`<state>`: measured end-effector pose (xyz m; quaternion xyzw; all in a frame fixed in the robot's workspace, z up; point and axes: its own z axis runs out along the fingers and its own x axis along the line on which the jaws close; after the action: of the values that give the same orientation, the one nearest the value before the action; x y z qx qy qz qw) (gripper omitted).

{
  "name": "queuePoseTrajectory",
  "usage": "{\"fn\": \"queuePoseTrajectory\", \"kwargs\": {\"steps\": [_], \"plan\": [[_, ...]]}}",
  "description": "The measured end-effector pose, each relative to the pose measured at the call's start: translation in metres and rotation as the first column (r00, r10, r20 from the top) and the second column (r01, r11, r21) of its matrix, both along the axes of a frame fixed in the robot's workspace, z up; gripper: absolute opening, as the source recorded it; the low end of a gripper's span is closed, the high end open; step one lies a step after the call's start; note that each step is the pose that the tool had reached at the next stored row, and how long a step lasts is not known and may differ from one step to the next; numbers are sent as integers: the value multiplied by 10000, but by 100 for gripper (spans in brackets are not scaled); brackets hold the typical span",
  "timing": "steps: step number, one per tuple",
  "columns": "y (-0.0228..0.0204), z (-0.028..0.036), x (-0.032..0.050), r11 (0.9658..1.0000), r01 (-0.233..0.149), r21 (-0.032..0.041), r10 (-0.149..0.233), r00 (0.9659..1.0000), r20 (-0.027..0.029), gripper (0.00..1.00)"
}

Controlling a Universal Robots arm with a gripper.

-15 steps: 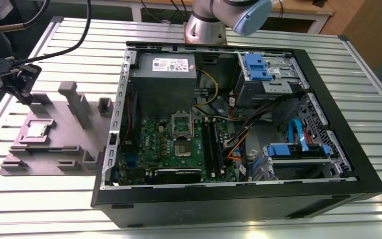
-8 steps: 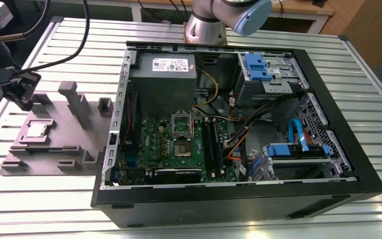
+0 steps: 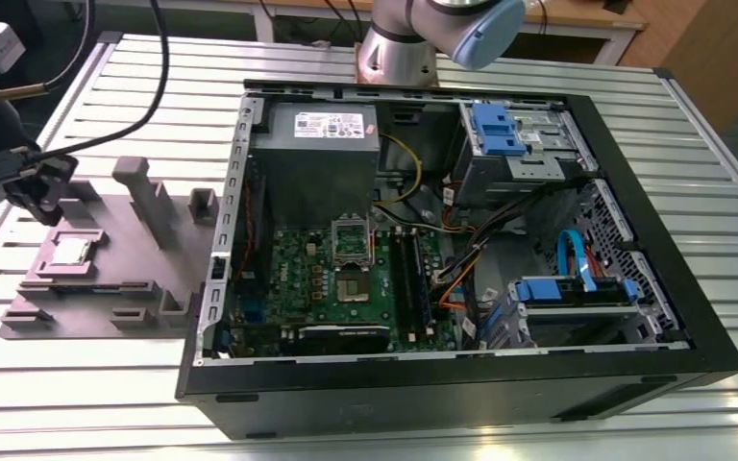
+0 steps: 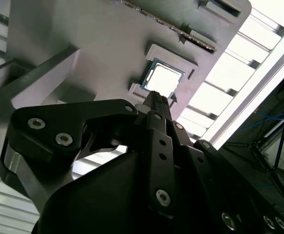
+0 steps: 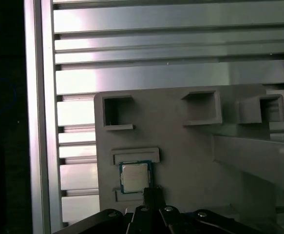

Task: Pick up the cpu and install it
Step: 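Reach for the cpu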

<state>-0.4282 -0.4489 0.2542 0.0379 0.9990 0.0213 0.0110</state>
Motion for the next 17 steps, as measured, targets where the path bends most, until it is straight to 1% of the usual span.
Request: {"fn": "queuePoseTrajectory", "kwargs": {"steps": [5,11,12,15,17], "plan": [[-16,-75,-12,10000,-1,-1,1,10000,-10,10],[-24,-162,-41,10000,-1,0,1,10000,-11,10],[-28,-210,-55,10000,-2,-1,2,10000,-14,10],[-30,-240,-59,10000,-1,-1,1,10000,-21,10],[-30,-242,-60,10000,-1,-2,1,10000,-24,10]]}}
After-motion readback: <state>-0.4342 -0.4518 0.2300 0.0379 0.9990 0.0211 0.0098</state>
